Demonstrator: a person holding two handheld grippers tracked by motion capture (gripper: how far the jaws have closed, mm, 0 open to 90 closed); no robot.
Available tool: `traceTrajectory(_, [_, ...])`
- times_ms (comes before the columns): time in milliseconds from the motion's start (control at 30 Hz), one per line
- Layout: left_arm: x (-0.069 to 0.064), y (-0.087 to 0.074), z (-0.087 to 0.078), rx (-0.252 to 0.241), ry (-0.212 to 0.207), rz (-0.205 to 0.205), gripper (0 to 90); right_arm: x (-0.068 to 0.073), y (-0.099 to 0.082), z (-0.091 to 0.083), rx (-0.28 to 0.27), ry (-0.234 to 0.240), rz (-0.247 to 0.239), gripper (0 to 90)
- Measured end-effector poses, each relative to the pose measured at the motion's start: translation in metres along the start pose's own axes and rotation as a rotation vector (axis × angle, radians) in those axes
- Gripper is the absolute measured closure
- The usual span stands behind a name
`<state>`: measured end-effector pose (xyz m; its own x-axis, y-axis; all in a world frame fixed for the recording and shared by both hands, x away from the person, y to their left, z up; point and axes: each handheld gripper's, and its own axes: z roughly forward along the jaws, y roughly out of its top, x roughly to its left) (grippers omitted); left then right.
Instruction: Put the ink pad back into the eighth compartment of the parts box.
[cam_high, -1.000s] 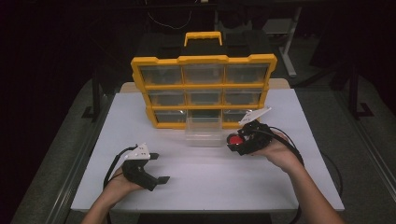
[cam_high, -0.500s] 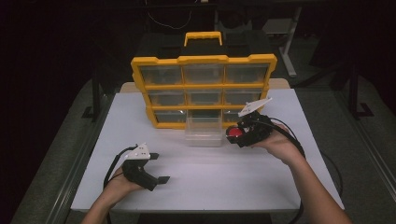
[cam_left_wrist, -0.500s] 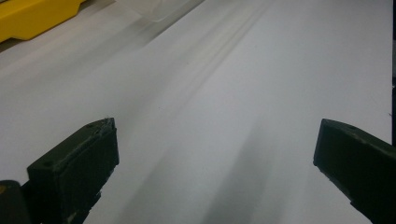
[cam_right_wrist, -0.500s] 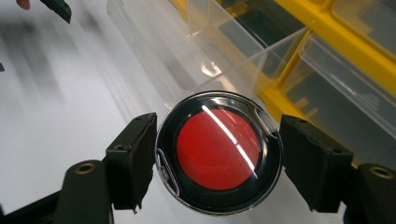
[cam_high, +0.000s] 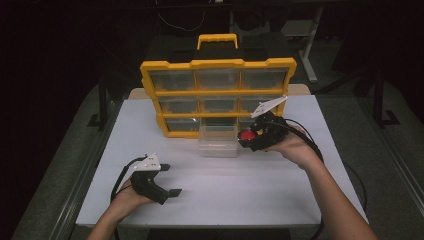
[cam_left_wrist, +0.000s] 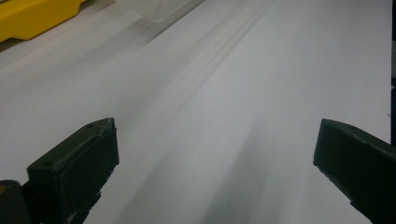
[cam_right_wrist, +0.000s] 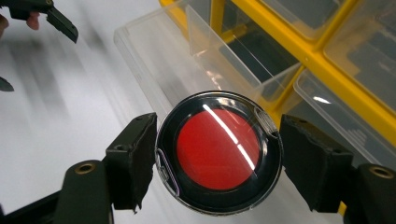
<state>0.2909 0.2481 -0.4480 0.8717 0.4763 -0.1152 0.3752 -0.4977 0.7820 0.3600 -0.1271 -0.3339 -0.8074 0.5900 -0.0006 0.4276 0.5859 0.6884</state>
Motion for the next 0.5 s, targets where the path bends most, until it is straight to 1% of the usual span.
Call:
traceTrajectory(33, [0.0,0.0,0.0,0.0,0.0,0.0,0.0,0.0,0.002,0.0,0.002,0.003,0.006,28.7])
traceTrajectory(267, [0.0,0.0,0.0,0.0,0.0,0.0,0.0,0.002,0.013,0.004,-0.006,0.016,-0.01,28.7])
traceTrajectory(333, [0.0,0.0,0.0,-0.001,0.0,0.0,0.0,0.002,0.015,0.004,-0.008,0.019,-0.008,28.7])
traceTrajectory(400, [0.0,0.0,0.0,-0.001,-0.001,0.0,0.0,0.003,0.021,0.007,-0.006,0.023,-0.018,28.7])
traceTrajectory(467, [0.0,0.0,0.0,-0.001,-0.001,0.002,0.0,0.003,0.024,0.009,-0.007,0.027,-0.018,28.7])
traceTrajectory(500, [0.0,0.0,0.0,-0.001,-0.001,0.001,0.0,0.003,0.026,0.01,-0.01,0.027,-0.028,28.7])
